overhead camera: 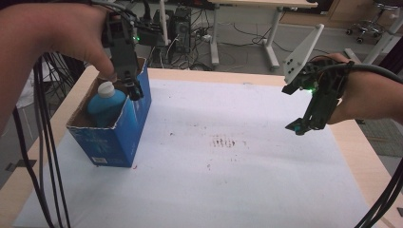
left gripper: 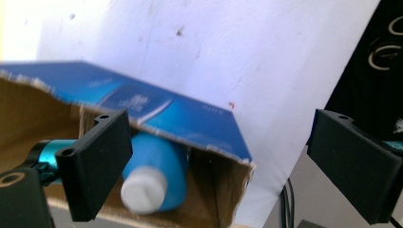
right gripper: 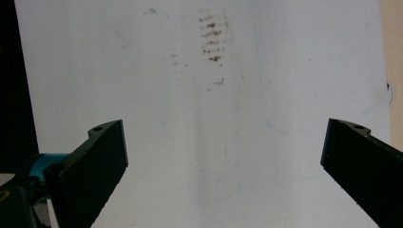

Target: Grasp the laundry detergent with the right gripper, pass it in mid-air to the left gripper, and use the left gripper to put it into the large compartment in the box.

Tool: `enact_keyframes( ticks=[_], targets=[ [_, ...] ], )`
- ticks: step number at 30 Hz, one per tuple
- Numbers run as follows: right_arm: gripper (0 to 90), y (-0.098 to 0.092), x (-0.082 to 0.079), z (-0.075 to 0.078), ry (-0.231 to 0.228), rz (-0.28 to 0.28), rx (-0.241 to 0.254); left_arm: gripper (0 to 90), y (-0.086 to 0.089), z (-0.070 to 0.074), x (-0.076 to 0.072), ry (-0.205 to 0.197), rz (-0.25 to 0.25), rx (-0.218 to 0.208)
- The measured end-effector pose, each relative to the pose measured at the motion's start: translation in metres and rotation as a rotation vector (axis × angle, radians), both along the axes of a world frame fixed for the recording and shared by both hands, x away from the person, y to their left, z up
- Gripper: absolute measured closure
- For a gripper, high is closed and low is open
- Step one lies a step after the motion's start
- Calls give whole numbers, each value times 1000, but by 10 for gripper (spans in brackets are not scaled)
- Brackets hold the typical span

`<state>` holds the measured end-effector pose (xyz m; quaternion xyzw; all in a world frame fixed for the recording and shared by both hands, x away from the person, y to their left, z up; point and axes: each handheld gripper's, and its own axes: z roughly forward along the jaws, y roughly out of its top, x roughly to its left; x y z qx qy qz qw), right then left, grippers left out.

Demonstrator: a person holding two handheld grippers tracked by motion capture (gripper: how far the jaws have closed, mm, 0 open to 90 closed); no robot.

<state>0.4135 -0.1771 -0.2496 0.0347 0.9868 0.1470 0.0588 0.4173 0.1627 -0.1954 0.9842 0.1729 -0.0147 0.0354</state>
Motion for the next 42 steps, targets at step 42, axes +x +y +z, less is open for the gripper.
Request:
enact_keyframes(
  ticks=[42],
  targets=[
    [9, -6, 22, -56, 69, 41, -189, 17, -56, -7, 6, 16, -153, 2]
  ],
)
